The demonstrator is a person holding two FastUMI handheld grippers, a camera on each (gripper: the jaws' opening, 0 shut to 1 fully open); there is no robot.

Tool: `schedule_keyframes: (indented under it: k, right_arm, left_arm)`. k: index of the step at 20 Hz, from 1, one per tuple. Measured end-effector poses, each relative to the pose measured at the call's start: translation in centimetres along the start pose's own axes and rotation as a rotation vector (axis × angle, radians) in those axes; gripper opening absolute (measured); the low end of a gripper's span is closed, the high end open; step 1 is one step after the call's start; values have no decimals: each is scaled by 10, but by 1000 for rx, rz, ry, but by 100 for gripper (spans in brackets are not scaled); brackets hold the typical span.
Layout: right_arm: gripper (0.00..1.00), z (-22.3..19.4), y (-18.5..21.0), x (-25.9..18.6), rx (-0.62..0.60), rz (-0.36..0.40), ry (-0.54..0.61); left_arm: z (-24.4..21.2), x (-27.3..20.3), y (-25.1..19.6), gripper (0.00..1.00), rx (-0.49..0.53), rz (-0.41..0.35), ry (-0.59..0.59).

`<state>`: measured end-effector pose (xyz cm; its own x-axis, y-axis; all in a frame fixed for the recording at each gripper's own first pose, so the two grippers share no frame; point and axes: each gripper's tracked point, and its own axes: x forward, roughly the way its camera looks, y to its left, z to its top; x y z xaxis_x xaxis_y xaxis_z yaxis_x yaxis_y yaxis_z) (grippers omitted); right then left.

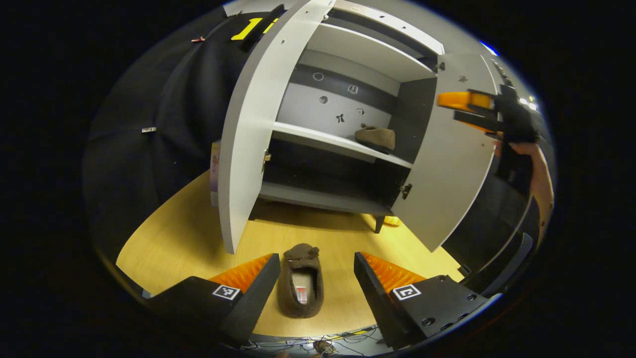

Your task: Grab one shoe with the right hand and put it into the shoe cabinet, grab the other shoe with the left hand and put it into the shoe cabinet; then close the right door with the right hand and the left door with the left hand.

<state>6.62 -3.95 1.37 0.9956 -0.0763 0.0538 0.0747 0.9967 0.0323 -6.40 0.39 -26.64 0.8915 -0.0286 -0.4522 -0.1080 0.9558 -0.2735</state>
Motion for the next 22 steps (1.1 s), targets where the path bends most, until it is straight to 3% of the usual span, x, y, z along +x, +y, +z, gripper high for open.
schedule_keyframes:
  k: [5, 10, 13, 17, 22]
  right_arm:
    - [98, -24, -11, -49, 65, -43, 31]
    - [98, -40, -10, -64, 47, -25, 73]
    - [98, -49, -8, -65, 40, -7, 98]
    - [98, -63, -9, -60, 33, 9, 133]
    - [98, -75, -10, -54, 35, 24, 162]
  left_arm:
    - [-41, 53, 22, 95, 165, 59, 63]
    - [-97, 93, 46, 95, 138, 114, 188]
    - [-101, 107, 59, 95, 119, 134, 204]
    - [-105, 127, 64, 88, 118, 135, 220]
    - [-118, 138, 61, 69, 155, 126, 252]
